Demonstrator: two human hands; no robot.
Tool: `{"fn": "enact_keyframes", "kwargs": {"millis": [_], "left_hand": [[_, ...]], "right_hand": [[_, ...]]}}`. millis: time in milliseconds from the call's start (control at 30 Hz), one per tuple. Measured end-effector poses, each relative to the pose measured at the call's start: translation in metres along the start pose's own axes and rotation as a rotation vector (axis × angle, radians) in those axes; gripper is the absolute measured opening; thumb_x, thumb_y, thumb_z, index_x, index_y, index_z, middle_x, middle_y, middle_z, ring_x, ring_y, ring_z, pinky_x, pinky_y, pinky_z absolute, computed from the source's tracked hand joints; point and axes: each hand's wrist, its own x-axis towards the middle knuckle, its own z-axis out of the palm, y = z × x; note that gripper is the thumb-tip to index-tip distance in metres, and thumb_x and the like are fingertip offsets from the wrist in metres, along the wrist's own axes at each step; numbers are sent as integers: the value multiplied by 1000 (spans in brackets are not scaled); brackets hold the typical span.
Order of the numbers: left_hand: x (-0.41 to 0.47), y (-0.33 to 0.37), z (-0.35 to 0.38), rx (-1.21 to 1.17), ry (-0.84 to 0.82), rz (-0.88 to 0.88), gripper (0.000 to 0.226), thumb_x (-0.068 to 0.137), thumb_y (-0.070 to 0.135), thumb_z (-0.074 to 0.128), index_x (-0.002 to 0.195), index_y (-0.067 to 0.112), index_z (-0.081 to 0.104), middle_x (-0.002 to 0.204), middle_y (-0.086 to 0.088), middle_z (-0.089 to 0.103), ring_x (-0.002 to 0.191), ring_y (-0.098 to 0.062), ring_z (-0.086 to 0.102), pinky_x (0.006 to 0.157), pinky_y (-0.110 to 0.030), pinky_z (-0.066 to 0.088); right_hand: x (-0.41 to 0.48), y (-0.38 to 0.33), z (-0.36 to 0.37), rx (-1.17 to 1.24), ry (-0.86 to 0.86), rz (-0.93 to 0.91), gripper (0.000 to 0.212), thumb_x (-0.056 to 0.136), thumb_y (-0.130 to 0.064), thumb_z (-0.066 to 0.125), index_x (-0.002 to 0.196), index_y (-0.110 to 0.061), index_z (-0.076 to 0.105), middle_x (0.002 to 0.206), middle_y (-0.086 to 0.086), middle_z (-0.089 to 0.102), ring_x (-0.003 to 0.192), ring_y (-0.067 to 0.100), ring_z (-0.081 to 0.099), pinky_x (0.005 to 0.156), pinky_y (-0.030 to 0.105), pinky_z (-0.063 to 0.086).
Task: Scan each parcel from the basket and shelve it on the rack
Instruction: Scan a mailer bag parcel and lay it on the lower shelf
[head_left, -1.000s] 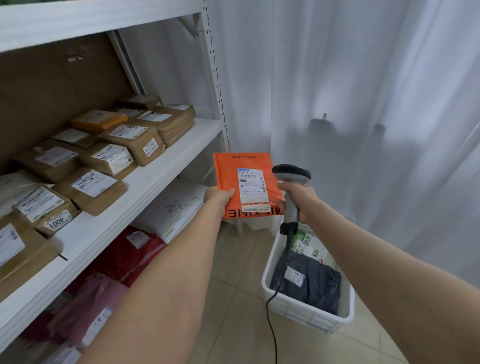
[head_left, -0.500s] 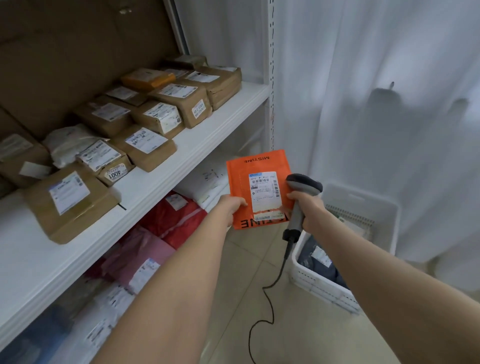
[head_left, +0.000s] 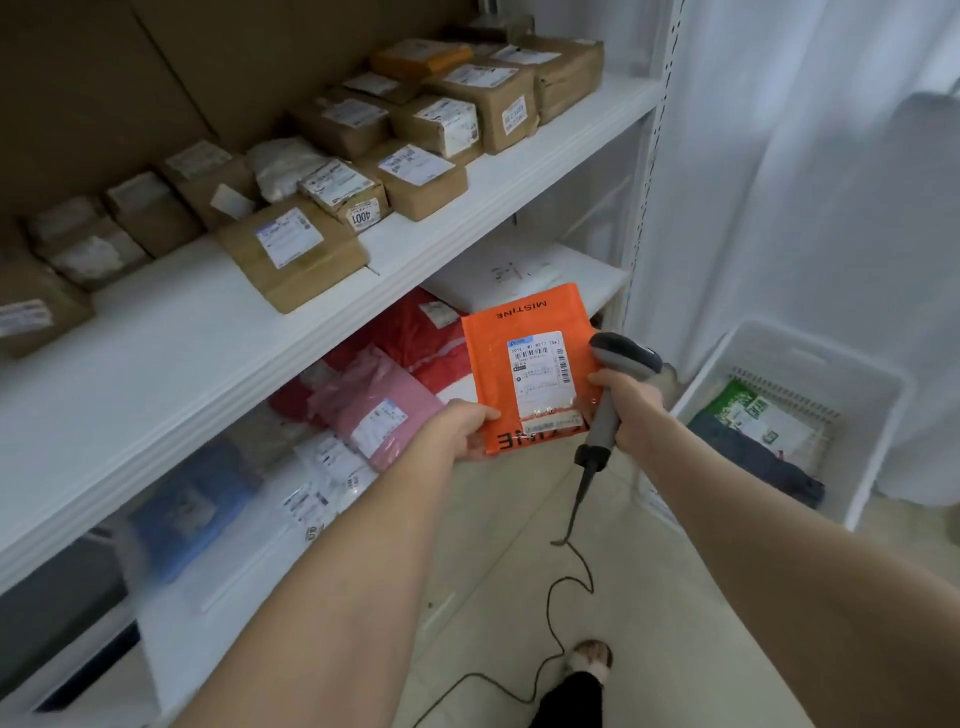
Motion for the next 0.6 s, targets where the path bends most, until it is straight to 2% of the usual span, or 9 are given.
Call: {"fn": "enact_keyframes", "kwargs": {"millis": [67,133,167,233,300,333,433,533,600], "left_hand": [[-8,-30,-19,5,-6,-58,3,96,7,52,97,8,54,83,-7,63,70,-17,60,88,-41,53],[-12,-55,-39,17,17,-55,9,96,7,53,104,7,57,93,-9,67,68,-15,59,80,-38,54],[-15,-66,-51,15,44,-43,17,95,6,55,112,4,57,101,-11,67,67,-15,58,74,-36,54],[-19,-86,-74,2,111,-19,28,94,4,57,121,-1,56,100,-12,66,65,-14,58,70,-34,54],[-21,-104,-97,-34,167,-9,29,91,1,59,121,-2,56,98,-13,65,62,-14,57,74,-36,53],[-20,-113,-108,-57,186,-12,29,91,-1,60,120,-2,57,100,-14,65,61,-14,57,75,-36,52],[-18,-141,-147,-108,225,-44,27,90,-2,59,117,3,59,96,-11,64,64,-15,60,73,-35,52],[-3,-171,-190,-179,273,-84,25,90,-4,59,112,8,58,97,-10,65,81,-22,64,69,-36,55],[11,-191,-220,-256,308,-94,26,89,-7,57,109,10,56,99,-11,64,85,-25,63,72,-40,56]], "right_hand": [[-12,24,6,-41,-13,18,25,80,-4,70,92,-9,49,101,13,65,91,30,67,77,45,58],[-26,44,17,-83,-43,49,26,81,-5,70,98,-9,51,92,10,64,75,25,66,58,37,56],[-33,55,23,-97,-69,66,26,82,-5,69,100,-8,51,92,11,64,72,25,65,55,35,55],[-43,76,38,-113,-128,92,27,83,-4,67,105,-6,50,100,15,64,76,27,65,63,38,58],[-52,97,56,-135,-154,110,30,84,-3,66,110,-5,50,110,18,63,85,30,64,80,43,58],[-56,106,66,-146,-164,112,32,85,-2,65,113,-4,51,111,19,63,87,30,64,84,44,58],[-69,137,99,-178,-224,116,29,86,-1,64,113,-1,52,109,19,61,87,31,63,83,44,56],[-74,173,136,-221,-266,147,28,87,-2,63,113,-2,52,110,20,59,91,32,60,81,42,55],[-73,202,163,-215,-304,152,21,87,-1,62,106,-1,54,106,21,58,88,33,59,79,42,55]]}}
